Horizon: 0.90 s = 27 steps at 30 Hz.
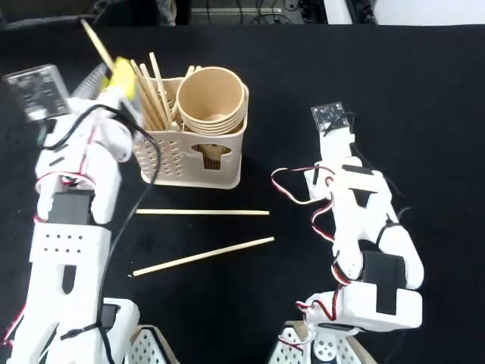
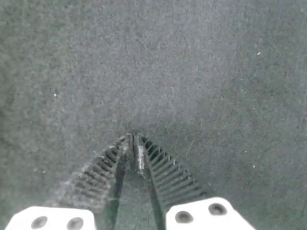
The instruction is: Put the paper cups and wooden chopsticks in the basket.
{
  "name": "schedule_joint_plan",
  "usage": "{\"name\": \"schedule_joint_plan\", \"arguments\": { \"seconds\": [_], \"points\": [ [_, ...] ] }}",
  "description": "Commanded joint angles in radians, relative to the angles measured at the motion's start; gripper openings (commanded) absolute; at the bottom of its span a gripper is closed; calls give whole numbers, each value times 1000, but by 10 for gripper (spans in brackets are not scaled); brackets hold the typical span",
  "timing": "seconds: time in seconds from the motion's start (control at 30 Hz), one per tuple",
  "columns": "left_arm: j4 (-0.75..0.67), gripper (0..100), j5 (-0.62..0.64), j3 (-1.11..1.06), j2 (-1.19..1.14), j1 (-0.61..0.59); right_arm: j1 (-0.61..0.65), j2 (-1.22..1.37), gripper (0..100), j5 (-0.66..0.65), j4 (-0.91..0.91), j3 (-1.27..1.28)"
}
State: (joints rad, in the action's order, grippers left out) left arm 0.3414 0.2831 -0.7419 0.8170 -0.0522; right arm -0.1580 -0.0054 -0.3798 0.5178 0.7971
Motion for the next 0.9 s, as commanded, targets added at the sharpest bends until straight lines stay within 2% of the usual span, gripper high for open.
{"name": "schedule_joint_plan", "arguments": {
  "seconds": [0.0, 0.07, 0.17, 0.27, 0.4, 0.5, 0.57, 0.67, 0.77, 0.87],
  "points": [
    [387, 252, -69, 107, 9, 97, 15, -45, 12, -8, 2, -7],
    [500, 251, -83, 180, 32, 76, 15, -45, 12, -8, 6, -7],
    [666, 249, -83, 302, 104, -65, 9, -64, 12, -18, 38, -8],
    [839, 249, -120, 378, 175, -217, 32, -143, 12, -158, 149, -10],
    [962, 249, -193, 331, 218, -412, 192, -331, 13, -348, 402, -19],
    [936, 249, -215, 156, 218, -498, 385, -490, 16, -528, 618, -12],
    [875, 248, -233, 8, 229, -532, 531, -582, 32, -574, 698, 4],
    [724, 248, -262, -188, 229, -619, 775, -625, 158, -575, 756, 25],
    [540, 248, -270, -346, 227, -682, 985, -559, 278, -551, 747, 38],
    [451, 248, -272, -430, 230, -691, 1103, -420, 300, -505, 647, 41]
  ]
}}
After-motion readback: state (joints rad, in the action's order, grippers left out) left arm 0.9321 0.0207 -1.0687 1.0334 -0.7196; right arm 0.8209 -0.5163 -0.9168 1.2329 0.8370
